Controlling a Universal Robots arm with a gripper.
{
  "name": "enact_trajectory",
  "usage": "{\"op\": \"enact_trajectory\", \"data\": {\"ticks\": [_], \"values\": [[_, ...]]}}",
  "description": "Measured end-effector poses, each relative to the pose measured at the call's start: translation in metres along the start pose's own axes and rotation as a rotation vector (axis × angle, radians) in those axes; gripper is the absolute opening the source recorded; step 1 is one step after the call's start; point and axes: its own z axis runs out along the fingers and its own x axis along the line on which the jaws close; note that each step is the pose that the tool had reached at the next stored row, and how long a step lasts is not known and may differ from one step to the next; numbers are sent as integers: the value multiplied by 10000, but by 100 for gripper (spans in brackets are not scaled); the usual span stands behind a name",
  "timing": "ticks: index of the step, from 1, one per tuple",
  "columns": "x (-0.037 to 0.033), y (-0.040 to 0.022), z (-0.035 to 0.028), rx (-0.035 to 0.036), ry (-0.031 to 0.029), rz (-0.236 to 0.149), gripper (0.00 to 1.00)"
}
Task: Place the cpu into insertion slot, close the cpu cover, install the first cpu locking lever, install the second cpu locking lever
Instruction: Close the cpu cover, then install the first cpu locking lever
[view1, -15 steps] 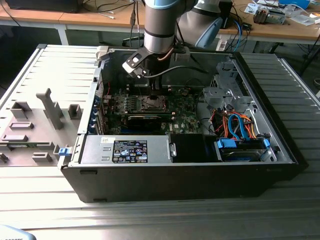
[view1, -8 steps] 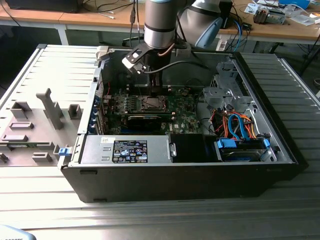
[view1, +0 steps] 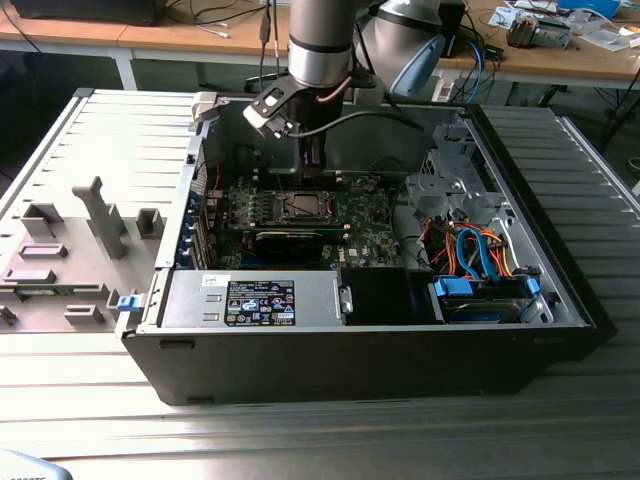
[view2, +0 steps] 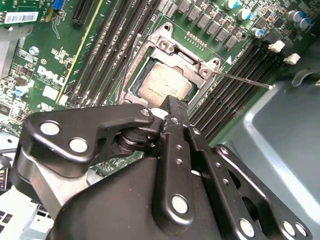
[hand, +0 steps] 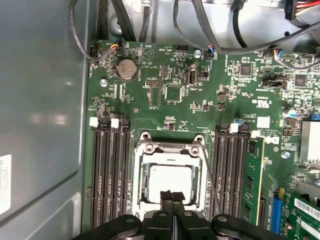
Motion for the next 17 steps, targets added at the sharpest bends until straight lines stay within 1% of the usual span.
{"op": "enact_trajectory", "data": {"ticks": [1, 3, 17], "values": [[-1, -1, -28, 0, 0, 0, 11], [-1, -1, -46, 1, -1, -1, 11], [-1, -1, -50, 1, 0, 0, 11]]}}
